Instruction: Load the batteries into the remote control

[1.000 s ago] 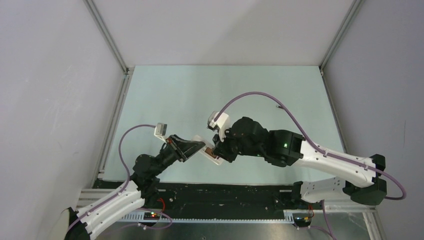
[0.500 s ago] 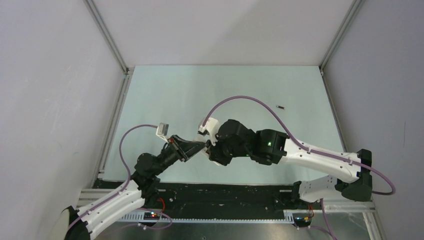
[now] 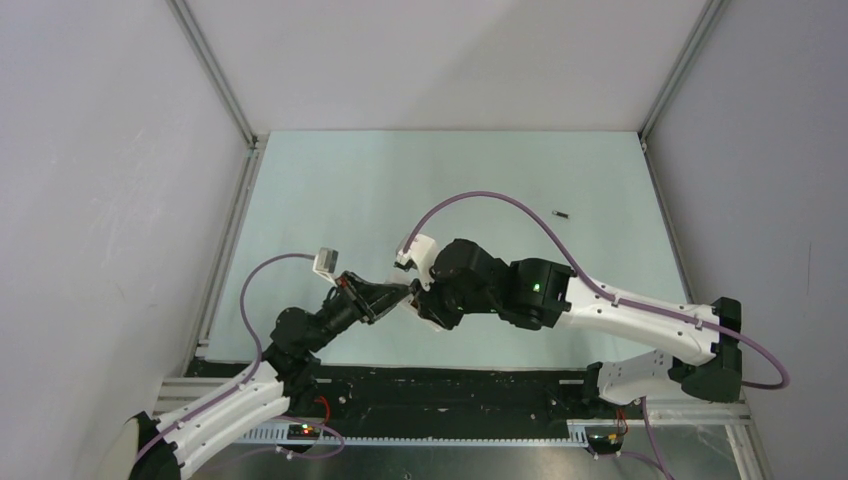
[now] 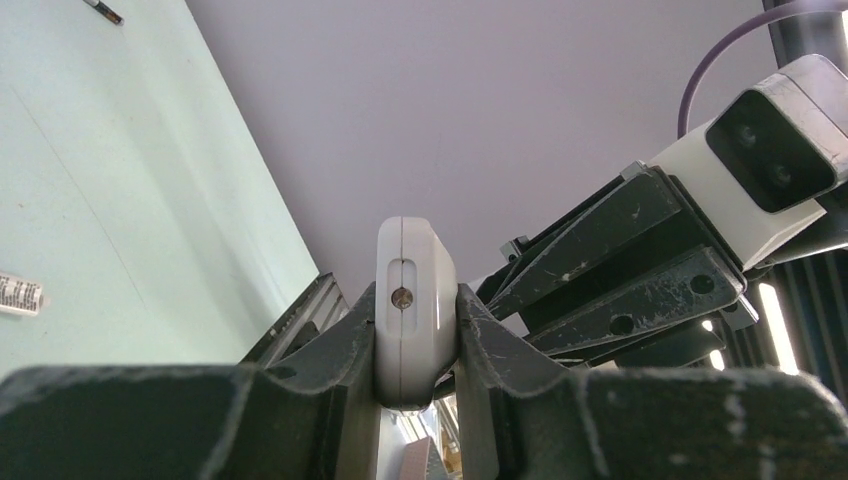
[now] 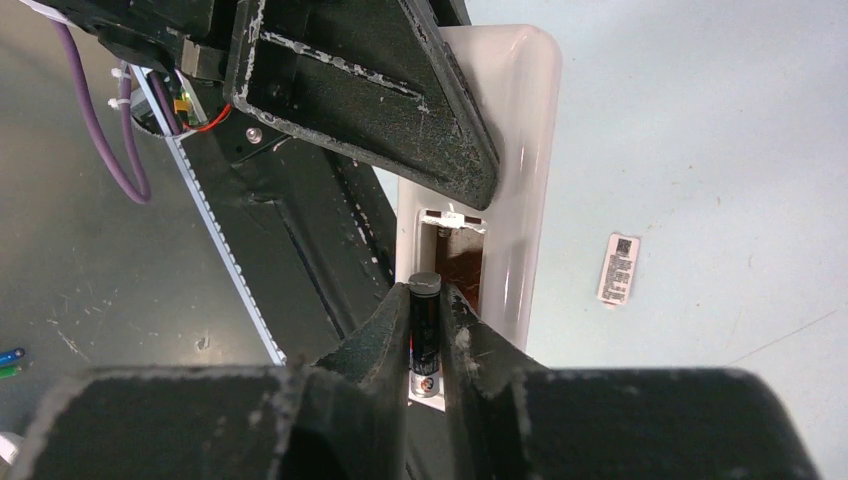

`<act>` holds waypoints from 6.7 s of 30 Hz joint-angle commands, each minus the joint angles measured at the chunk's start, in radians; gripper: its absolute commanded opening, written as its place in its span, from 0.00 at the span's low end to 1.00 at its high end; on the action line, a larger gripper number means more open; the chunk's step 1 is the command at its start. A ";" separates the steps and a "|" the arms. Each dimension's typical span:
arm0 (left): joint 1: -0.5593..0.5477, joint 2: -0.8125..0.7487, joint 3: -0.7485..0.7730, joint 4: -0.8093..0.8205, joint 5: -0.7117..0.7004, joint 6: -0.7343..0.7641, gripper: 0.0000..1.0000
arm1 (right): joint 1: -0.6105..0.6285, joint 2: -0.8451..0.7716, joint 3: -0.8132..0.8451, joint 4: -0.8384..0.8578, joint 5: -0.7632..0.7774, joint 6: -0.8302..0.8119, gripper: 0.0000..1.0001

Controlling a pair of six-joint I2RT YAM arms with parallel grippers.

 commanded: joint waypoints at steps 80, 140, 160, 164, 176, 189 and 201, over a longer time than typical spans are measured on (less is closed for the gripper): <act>-0.002 0.013 -0.014 0.049 0.004 -0.078 0.00 | -0.010 -0.273 -0.252 0.174 -0.106 0.159 0.00; -0.002 0.011 -0.009 0.049 0.003 -0.075 0.00 | -0.037 -0.202 -0.251 0.199 -0.084 0.141 0.00; -0.002 0.006 -0.005 0.049 0.007 -0.074 0.00 | -0.049 -0.175 -0.252 0.221 -0.056 0.139 0.00; -0.002 0.004 -0.001 0.049 0.010 -0.069 0.00 | -0.055 -0.171 -0.251 0.221 -0.054 0.140 0.00; -0.001 -0.026 0.005 0.049 0.034 -0.037 0.00 | -0.086 -0.155 -0.253 0.204 -0.065 0.153 0.00; -0.002 -0.049 0.025 0.049 0.093 0.010 0.00 | -0.113 -0.156 -0.251 0.226 -0.104 0.159 0.00; -0.002 -0.051 0.044 0.069 0.148 0.036 0.00 | -0.128 -0.145 -0.252 0.233 -0.126 0.159 0.00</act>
